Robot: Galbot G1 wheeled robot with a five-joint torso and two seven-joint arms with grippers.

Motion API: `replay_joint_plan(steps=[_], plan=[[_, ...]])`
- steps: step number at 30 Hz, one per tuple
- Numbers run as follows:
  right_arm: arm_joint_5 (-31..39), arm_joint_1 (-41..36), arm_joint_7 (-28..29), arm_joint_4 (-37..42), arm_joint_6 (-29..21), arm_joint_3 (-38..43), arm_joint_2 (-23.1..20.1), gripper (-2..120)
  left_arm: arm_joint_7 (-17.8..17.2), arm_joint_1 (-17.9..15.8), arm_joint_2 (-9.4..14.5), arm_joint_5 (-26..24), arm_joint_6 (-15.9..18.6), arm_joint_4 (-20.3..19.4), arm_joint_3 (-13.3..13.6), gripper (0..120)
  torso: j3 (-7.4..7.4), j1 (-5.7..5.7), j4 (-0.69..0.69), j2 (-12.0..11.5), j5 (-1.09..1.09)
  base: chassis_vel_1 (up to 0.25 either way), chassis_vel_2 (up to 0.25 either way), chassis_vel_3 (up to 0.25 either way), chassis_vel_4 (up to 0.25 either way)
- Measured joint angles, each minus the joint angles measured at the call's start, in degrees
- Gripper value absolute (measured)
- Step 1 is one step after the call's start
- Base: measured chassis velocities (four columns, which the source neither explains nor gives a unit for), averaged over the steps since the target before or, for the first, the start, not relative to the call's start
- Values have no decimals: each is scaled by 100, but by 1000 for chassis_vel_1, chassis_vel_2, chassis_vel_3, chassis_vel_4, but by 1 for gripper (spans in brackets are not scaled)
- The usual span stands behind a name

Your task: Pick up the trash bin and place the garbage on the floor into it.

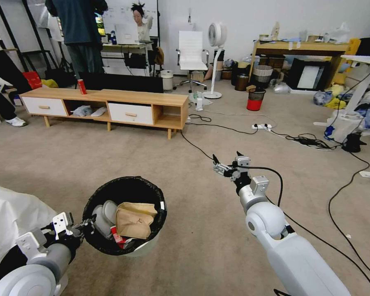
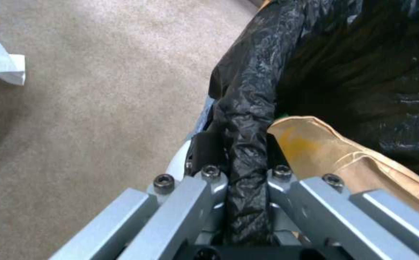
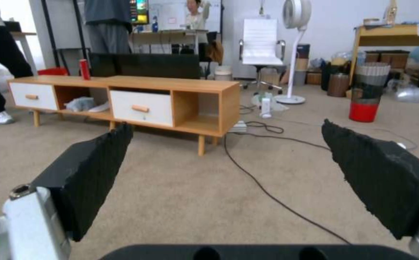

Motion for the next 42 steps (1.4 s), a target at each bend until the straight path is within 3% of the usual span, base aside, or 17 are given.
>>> replay_joint_plan(steps=[8, 42], plan=[[-22, -11, -9, -7, -69, 30, 50, 100, 4, 0, -8, -13, -32, 1, 0, 3, 0, 0, -5, 0, 0, 0, 0, 0, 0], [-78, -90, -114, 26, -46, 89, 54, 100, 13, 48, -41, 34, -1, -41, -17, 3, 0, 1, -2, 0, 0, -3, -1, -3, -3]])
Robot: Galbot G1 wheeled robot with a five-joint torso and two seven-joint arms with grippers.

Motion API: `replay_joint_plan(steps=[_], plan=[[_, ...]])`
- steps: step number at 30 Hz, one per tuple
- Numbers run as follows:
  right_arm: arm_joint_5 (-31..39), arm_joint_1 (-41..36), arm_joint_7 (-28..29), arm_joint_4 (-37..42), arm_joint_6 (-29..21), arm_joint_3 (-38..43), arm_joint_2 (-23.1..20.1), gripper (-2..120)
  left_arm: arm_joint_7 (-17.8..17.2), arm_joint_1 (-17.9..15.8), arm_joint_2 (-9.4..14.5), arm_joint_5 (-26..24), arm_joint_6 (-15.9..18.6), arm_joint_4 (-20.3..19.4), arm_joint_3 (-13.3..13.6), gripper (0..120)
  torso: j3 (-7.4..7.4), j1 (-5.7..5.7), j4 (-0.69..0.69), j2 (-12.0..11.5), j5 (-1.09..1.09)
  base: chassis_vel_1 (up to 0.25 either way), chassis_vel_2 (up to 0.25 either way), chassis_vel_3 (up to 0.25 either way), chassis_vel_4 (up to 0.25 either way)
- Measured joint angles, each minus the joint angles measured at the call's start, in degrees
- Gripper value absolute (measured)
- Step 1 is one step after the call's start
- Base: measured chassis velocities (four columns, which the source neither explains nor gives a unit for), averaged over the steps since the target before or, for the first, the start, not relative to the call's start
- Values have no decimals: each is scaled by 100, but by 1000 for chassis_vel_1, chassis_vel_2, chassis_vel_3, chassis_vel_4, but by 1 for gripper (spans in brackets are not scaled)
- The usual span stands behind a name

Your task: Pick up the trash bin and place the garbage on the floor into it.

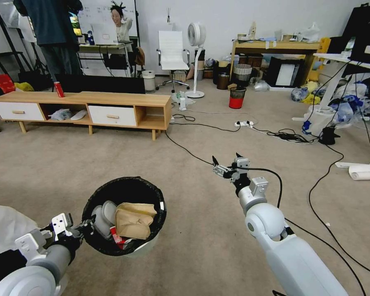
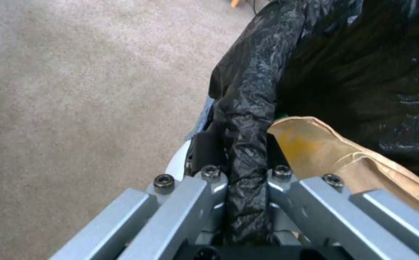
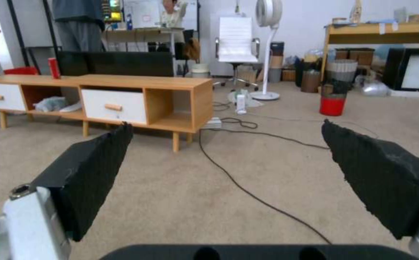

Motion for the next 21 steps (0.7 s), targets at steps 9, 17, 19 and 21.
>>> replay_joint_plan(steps=[9, 17, 19, 21], plan=[[-3, -8, -13, 6, 7, 4, -3, 100, -41, -27, -9, -82, -103, -1, 5, 3, 0, 0, -4, 0, 0, 0, 0, 0, 0], [-17, 17, -29, -20, 29, -22, 28, 100, -56, -12, -9, -96, -91, -2, 3, 3, 0, 0, 2, 0, 0, 0, 0, 0, 0], [-22, 25, -16, -27, 22, -22, 38, 100, -58, -16, -8, -96, -83, -2, 4, 3, 0, 0, 0, 0, 0, 0, 0, 0, 0], [-21, 25, 7, -27, -11, -20, 43, 100, -58, -17, -8, -96, -79, -2, 5, 3, 0, 0, -1, 0, 0, 0, 0, 0, 0]])
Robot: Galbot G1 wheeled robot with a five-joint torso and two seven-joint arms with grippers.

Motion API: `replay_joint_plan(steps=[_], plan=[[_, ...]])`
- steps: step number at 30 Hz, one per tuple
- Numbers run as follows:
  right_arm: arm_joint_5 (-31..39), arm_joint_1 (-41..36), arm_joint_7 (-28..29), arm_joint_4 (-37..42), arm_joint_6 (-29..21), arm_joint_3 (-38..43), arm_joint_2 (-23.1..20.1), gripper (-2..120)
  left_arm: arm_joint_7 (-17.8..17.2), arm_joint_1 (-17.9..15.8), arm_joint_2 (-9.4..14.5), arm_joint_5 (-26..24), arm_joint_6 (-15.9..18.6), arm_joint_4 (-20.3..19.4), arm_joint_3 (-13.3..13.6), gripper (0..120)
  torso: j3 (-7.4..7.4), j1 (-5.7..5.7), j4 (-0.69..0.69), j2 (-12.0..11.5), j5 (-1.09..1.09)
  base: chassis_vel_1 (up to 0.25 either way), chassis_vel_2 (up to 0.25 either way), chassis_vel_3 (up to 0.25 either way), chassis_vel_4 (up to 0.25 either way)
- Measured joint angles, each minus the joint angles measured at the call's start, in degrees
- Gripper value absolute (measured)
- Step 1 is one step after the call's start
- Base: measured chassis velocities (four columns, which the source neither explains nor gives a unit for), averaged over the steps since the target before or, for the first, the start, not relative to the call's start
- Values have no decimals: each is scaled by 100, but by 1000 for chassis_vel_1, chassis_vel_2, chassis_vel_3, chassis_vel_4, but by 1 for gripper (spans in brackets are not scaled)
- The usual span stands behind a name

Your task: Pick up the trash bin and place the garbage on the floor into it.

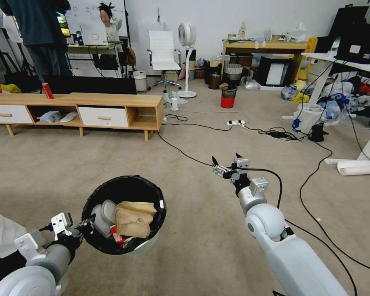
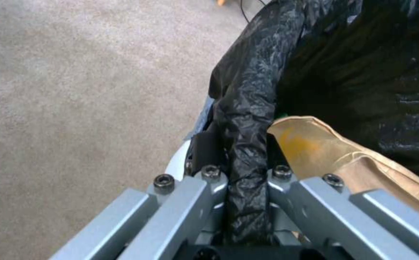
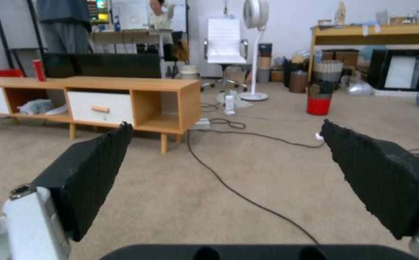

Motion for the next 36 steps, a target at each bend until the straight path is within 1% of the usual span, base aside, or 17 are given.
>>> replay_joint_plan(steps=[11, 18, 19, 22, 24, 27, 28, 29, 33, 36], plan=[[23, -18, 51, -21, -51, 7, 60, 100, 11, -3, 4, 4, 8, 27, -1, 3, 0, 0, 0, 0, 0, 0, 0, 0, 0], [27, 5, 48, -39, -41, -11, 79, 100, 14, 3, 0, 5, 8, 29, -7, 3, -1, -2, 1, 0, 0, -90, 76, 94, -98], [28, 5, 47, -39, -36, -12, 80, 100, 15, 5, -2, 6, 8, 29, -7, 3, -1, -2, 0, 0, -2, -194, 162, 156, -183], [30, 2, 45, -39, -29, -14, 80, 100, 17, 7, -7, 6, 9, 28, -7, 3, 0, -1, 0, 0, 2, -227, 221, 208, -188], [30, -2, 42, -39, -27, -13, 78, 100, 17, 7, -8, 8, 9, 28, -7, 3, 0, -2, 0, 0, -2, -228, 251, 214, -252], [27, -12, 41, -39, -25, -10, 70, 100, 17, 7, -8, 9, 9, 26, -7, 3, 1, 0, 1, 0, 2, -235, 258, 234, -258], [24, -22, 40, -36, -22, -4, 63, 100, 17, 10, -11, 10, 9, 23, -7, 3, 1, 0, -1, 0, -4, -242, 239, 250, -235], [23, -29, 39, -33, -17, -3, 62, 100, 17, 15, -14, 9, 9, 14, -6, 3, 1, 1, -1, 0, 1, -246, 239, 237, -253], [18, -31, 38, -32, -14, -3, 62, 100, 18, 18, -14, 10, 9, 3, -6, 3, 1, 0, -1, 0, 2, -224, 237, 216, -234], [11, -30, 37, -31, -11, -3, 66, 100, 18, 20, -14, 11, 9, -2, -7, 3, 0, 0, 1, 0, 0, -181, 183, 170, -214]])
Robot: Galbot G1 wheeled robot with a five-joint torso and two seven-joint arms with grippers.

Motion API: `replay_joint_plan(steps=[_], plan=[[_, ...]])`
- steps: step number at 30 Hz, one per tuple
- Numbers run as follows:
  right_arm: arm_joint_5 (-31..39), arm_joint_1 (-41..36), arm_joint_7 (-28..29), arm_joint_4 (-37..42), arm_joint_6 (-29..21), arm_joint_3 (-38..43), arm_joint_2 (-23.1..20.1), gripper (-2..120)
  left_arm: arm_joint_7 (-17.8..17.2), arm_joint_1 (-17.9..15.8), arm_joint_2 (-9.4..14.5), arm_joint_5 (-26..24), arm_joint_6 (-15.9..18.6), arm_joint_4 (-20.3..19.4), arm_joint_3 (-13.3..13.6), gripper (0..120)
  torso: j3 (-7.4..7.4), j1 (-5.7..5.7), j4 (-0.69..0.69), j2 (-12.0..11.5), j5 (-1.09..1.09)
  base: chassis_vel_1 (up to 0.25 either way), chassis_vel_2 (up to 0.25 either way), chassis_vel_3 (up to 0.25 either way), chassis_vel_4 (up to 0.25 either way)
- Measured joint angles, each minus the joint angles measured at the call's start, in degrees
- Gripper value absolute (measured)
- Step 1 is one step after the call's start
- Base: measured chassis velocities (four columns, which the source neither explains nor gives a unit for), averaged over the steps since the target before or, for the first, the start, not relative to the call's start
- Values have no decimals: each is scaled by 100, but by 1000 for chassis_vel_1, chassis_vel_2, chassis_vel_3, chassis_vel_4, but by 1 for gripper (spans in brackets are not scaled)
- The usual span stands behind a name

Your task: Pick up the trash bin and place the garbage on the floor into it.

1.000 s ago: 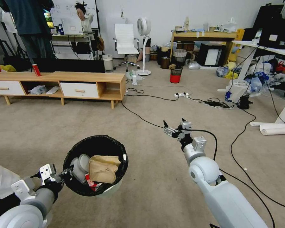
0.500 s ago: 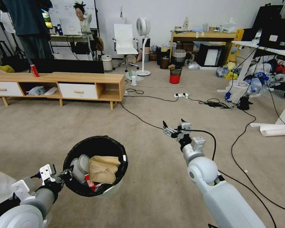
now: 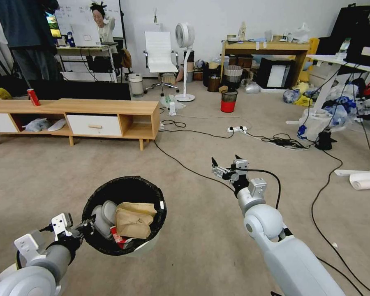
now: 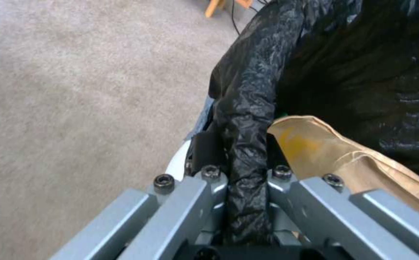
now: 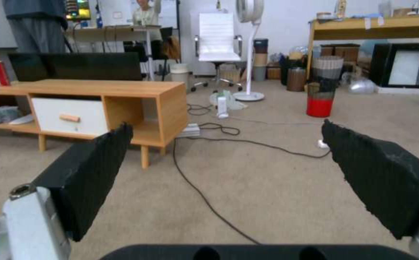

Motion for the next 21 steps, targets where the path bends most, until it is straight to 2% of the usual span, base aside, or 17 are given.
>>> replay_joint_plan(steps=[5, 21], plan=[[-6, 8, -5, 2, 12, -4, 15, 100, 0, 12, -1, 1, 0, -20, -10, 3, 1, 1, -1, 0, 0, -105, 96, 103, -94], [-11, -4, -5, 8, 29, -3, 8, 100, -4, 12, -2, -3, 4, -33, -12, 3, -1, -1, -1, 0, 0, 0, 0, 0, 0]])
